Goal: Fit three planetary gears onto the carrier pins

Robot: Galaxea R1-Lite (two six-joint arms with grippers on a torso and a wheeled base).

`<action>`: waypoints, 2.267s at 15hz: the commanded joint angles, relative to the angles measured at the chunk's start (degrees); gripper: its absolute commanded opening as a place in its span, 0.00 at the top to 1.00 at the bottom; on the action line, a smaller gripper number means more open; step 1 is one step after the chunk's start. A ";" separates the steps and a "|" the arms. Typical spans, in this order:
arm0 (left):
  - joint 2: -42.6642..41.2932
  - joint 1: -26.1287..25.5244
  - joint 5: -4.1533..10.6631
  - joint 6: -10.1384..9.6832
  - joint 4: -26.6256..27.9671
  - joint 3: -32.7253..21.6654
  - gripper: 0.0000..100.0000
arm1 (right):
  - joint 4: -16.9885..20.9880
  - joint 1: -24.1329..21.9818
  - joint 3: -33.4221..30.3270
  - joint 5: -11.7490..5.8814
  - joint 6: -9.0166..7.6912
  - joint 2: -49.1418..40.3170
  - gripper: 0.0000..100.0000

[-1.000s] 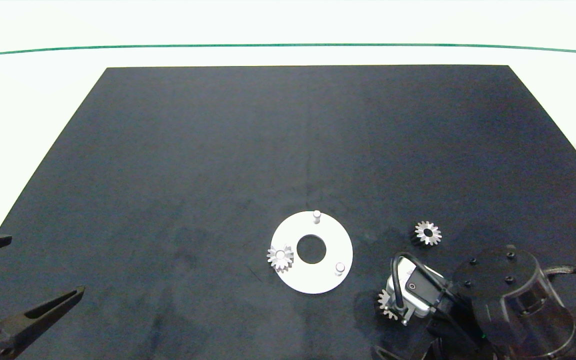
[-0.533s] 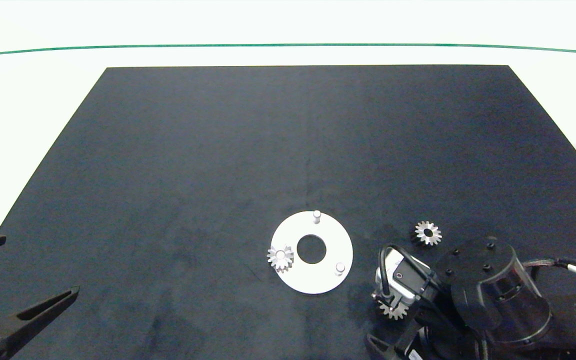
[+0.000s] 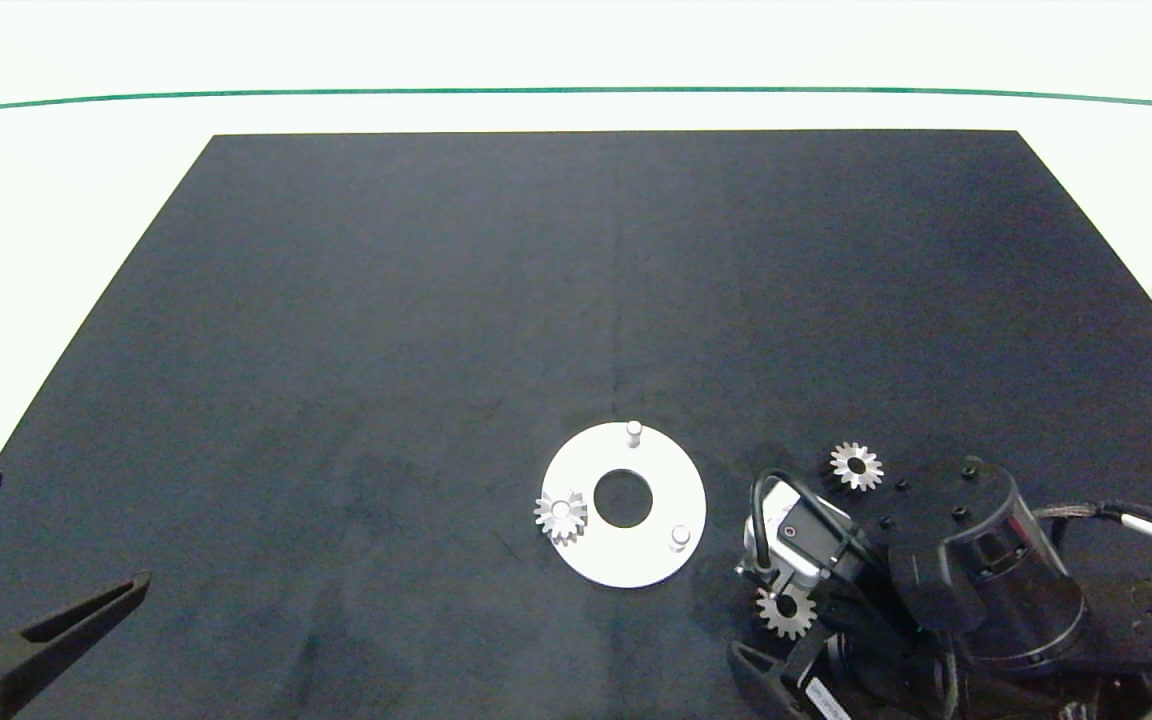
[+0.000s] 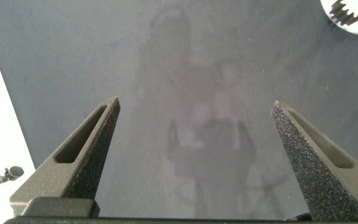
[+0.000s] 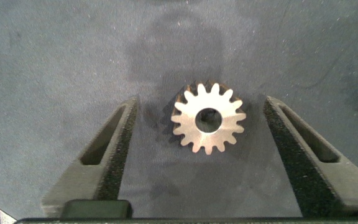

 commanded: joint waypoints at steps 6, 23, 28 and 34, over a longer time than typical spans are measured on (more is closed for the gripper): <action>-0.05 0.00 0.12 0.06 0.10 -0.01 0.00 | -0.05 0.03 -0.14 -0.11 -0.06 0.67 0.36; 0.30 -0.26 0.12 0.14 0.10 -0.37 0.00 | -0.05 -1.29 -0.05 -0.11 0.02 1.38 0.69; 0.30 -0.26 0.12 0.14 0.10 -0.28 0.00 | -0.05 -1.29 -0.14 -0.11 -0.06 1.38 0.79; 0.30 -0.26 0.12 0.23 0.10 -0.37 0.00 | -0.05 -1.29 -0.05 -0.11 -0.06 1.29 0.91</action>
